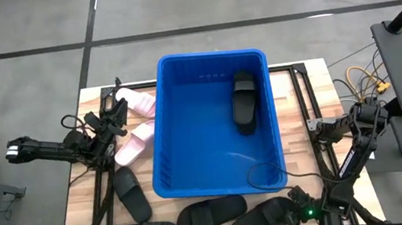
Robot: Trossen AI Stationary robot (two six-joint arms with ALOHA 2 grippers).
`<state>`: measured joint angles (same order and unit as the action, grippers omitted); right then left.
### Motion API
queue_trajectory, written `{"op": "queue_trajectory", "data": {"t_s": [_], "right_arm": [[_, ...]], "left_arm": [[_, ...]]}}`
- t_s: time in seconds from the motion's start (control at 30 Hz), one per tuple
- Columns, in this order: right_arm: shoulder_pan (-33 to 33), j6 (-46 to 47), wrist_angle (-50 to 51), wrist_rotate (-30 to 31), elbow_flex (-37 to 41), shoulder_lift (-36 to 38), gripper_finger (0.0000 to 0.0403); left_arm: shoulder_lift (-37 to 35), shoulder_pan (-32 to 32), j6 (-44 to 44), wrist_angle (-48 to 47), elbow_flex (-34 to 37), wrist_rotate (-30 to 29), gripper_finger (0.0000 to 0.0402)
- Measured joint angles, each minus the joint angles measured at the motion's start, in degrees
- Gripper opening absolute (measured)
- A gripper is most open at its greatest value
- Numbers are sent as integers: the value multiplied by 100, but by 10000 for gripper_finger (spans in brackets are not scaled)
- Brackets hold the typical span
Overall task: Pick and place slides into bin
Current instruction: Put the black slide into the blue bin
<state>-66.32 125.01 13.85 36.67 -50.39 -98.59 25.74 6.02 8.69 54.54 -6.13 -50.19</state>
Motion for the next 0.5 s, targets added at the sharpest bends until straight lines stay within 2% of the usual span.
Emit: {"op": "queue_trajectory", "data": {"t_s": [0.2,0.5], "right_arm": [[0,-101,-39,-3,29,4,183],[0,-588,-62,-46,-127,4,83]], "left_arm": [[0,0,0,0,0,0,148],[0,0,-2,0,0,-9,148]]}}
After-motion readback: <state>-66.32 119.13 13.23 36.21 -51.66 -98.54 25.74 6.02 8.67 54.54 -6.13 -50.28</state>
